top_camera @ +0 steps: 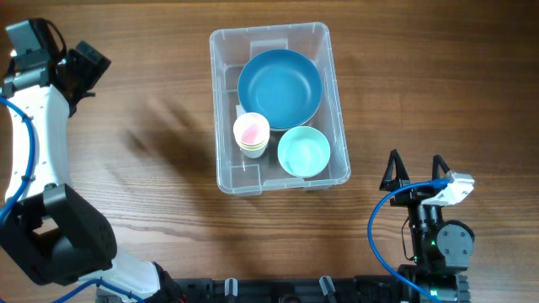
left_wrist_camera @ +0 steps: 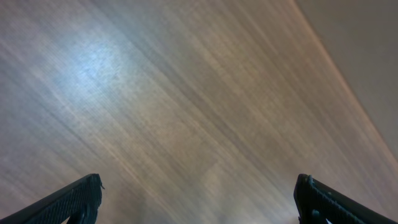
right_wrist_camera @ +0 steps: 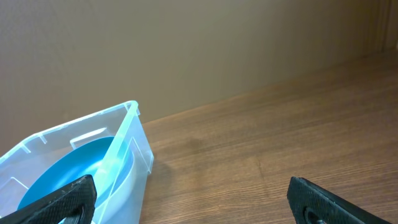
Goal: Pack container
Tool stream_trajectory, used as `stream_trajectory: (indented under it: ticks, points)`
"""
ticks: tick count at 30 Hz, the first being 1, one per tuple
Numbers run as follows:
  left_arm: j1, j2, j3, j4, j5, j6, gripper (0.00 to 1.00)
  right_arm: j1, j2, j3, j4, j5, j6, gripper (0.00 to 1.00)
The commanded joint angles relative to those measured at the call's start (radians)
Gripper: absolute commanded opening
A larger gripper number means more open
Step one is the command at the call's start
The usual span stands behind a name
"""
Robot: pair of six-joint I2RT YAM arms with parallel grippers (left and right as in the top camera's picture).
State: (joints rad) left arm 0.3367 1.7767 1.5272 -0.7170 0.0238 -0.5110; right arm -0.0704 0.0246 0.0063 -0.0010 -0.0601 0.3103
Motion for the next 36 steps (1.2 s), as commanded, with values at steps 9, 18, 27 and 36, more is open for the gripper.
stream_trajectory:
  ticks: [9,18,27,36]
  points:
    - [-0.187,-0.42,0.01,-0.169,-0.125,0.009,1.0,0.006,0.005,-0.001,0.004,-0.016,0.008,1.0]
    - [-0.345,-0.837,0.006,-0.356,-0.132,0.009,1.0,0.006,0.005,-0.001,0.004,-0.016,0.007,1.0]
    - [-0.345,-1.221,-0.212,-0.316,-0.168,0.009,1.0,0.006,0.005,-0.001,0.004,-0.016,0.007,1.0]
    - [-0.344,-1.536,-0.891,0.301,-0.105,0.008,1.0,0.006,0.005,-0.001,0.004,-0.016,0.007,1.0]
